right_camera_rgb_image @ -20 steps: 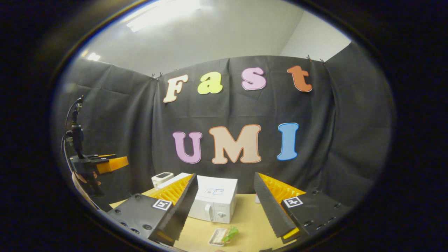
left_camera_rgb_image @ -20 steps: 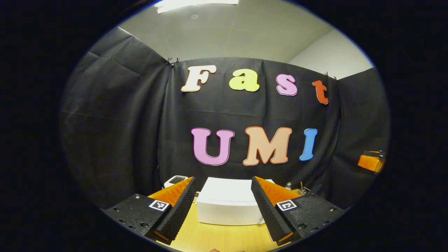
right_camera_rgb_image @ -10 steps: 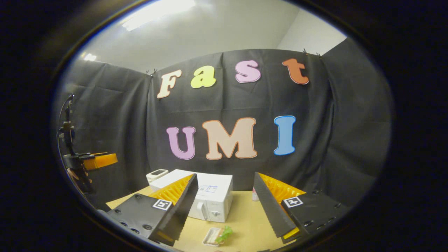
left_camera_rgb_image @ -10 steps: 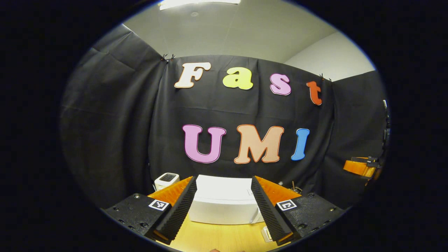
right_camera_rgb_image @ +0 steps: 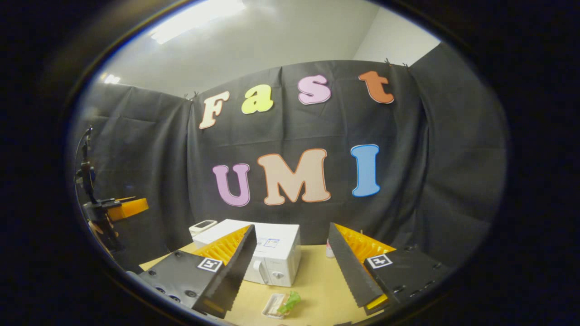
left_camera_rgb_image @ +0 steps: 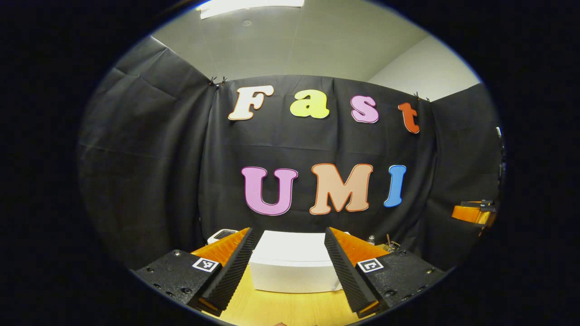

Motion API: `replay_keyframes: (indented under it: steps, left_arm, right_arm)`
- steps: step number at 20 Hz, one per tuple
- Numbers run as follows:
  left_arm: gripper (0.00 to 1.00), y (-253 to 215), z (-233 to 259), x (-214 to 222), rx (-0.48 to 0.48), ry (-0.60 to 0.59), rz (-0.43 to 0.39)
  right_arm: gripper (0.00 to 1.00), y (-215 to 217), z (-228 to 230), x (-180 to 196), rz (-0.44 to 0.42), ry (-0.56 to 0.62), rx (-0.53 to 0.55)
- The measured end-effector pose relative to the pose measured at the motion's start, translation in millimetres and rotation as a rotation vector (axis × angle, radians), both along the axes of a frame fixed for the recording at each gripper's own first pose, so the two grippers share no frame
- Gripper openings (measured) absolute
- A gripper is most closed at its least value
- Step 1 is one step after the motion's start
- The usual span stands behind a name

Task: Open the microwave oven with the left hand, put the food in, and close the microwave oven.

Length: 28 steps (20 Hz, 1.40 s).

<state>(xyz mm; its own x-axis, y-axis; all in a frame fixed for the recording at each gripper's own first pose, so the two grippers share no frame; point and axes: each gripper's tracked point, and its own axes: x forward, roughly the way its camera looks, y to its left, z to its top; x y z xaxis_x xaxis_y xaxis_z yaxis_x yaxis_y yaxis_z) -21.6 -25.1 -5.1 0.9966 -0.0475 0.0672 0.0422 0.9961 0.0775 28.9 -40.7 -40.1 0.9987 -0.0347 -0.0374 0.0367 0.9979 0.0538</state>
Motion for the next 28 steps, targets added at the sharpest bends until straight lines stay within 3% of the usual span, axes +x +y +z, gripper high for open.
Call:
replay_keyframes:
  steps: [3,4,6,7,8,9,11,12,14,15,22,28]
  left_arm:
    - [0.95,-17.4,-33.5,-4.6,0.006,0.023,-0.071]
    - [0.95,-23.2,-48.2,-5.5,0.006,0.04,-0.095]
    - [0.92,-32.0,-82.1,-7.7,0.007,0.08,-0.141]
    - [0.95,-35.7,-95.9,-7.4,0.008,0.093,-0.16]
    - [0.96,-39.2,-109.1,-6.4,0.007,0.092,-0.176]
    - [0.96,-42.9,-121.8,-3.5,0.01,0.089,-0.191]
    - [0.96,-47.8,-152.9,7.3,0.009,0.099,-0.201]
    - [0.96,-51.5,-169.7,11.8,0.0,0.104,-0.211]
    - [0.96,-61.4,-197.3,21.4,-0.033,0.112,-0.235]
    - [0.96,-66.5,-210.6,27.9,-0.048,0.121,-0.245]
    - [0.91,-99.5,-306.9,81.9,0.053,0.124,-0.289]
    - [0.87,-120.5,-355.6,112.6,0.016,0.165,-0.3]
  right_arm:
    - [0.99,-7.1,-2.9,-7.1,-0.005,-0.005,0.013]
    - [0.91,-9.0,-3.9,-9.0,-0.006,-0.007,0.011]
    - [0.91,-15.4,-8.5,-12.3,-0.015,-0.003,0.0]
    - [0.99,-18.8,-11.4,-15.0,-0.021,-0.001,-0.004]
    - [0.99,-20.9,-11.5,-17.0,-0.023,0.0,-0.005]
    - [0.91,-20.8,-11.2,-18.7,-0.022,-0.004,-0.003]
    - [0.92,-22.7,-6.5,-21.1,-0.025,-0.021,0.006]
    - [0.99,-24.2,-3.5,-22.5,-0.031,-0.031,0.01]
    - [0.99,-27.1,6.2,-26.9,-0.042,-0.059,0.019]
    - [0.91,-27.2,7.7,-28.9,-0.045,-0.065,0.021]
    - [0.91,-23.7,2.0,-32.3,-0.051,-0.035,-0.007]
    - [0.91,-19.8,-0.4,-36.2,-0.036,-0.025,-0.021]
